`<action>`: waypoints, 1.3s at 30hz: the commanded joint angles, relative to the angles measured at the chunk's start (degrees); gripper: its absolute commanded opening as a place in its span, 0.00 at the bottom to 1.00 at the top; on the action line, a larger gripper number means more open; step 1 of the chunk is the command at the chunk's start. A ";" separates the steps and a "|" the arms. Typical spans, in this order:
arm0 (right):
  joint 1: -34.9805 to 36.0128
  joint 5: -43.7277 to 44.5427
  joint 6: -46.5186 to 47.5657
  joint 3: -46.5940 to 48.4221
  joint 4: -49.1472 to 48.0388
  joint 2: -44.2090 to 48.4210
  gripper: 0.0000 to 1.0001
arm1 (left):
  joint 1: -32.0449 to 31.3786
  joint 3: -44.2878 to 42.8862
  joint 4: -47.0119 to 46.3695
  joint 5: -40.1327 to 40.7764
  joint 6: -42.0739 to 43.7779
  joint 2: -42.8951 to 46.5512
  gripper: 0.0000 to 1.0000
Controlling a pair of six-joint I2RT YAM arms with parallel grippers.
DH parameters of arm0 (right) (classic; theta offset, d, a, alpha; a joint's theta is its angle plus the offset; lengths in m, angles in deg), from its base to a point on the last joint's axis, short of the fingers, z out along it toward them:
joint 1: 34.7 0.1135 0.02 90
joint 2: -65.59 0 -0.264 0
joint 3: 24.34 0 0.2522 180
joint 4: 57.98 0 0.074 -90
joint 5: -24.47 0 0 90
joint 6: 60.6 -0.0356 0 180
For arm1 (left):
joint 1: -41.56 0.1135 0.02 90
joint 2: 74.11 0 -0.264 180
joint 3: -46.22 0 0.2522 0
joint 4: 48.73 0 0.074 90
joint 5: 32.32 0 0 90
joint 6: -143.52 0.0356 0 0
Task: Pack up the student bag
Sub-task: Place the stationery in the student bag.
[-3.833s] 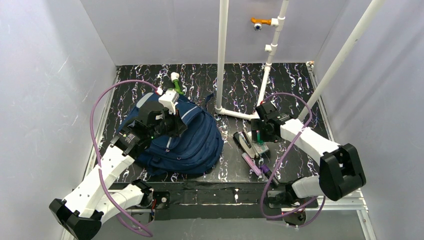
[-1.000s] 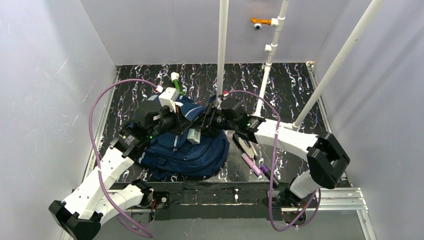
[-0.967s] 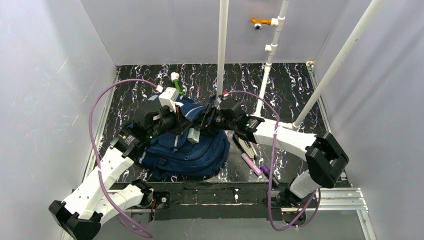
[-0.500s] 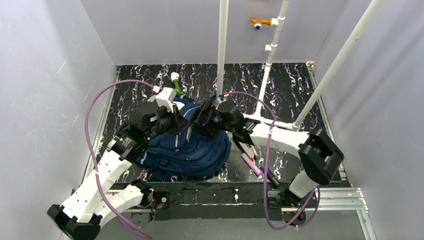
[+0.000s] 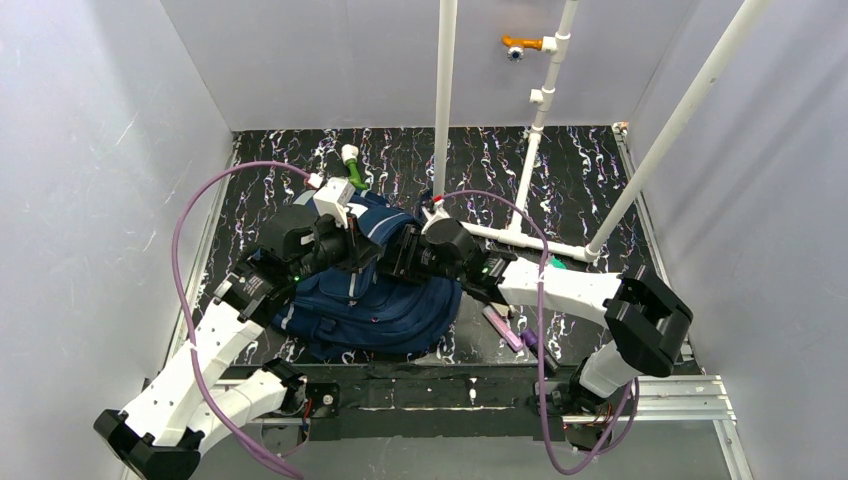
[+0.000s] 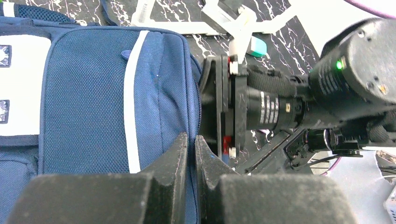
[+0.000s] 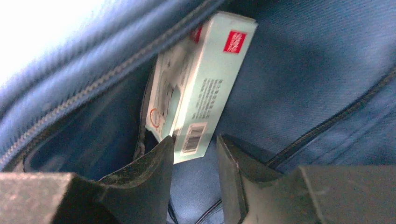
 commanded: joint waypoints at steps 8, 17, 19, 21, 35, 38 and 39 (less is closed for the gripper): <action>6.88 2.25 22.50 -5.14 -11.73 2.80 0.51 | -0.71 -3.92 -5.74 -4.24 -0.12 0.58 0.00; 8.22 3.21 23.63 -5.92 -21.84 -2.70 0.24 | -0.71 -4.81 -3.64 -3.89 -0.13 0.84 0.00; 7.60 5.45 23.71 -5.28 -21.13 -3.41 0.29 | -0.71 -4.76 -3.38 -3.61 -0.17 1.11 0.00; 6.28 7.40 21.92 -6.56 -26.40 -3.62 0.30 | -0.76 -4.73 -3.33 -3.45 -0.17 1.14 0.00; 0.69 -3.65 29.20 -0.59 -9.65 2.32 0.70 | -0.71 -4.74 -2.81 -2.88 0.97 2.12 0.00; 1.02 -2.77 36.55 -4.68 4.30 14.91 0.83 | -0.71 -3.89 -2.79 -2.16 1.28 2.30 0.00; 1.02 -0.56 38.38 -5.16 8.99 19.34 0.88 | -0.71 -3.65 -2.85 -2.18 1.24 2.14 0.00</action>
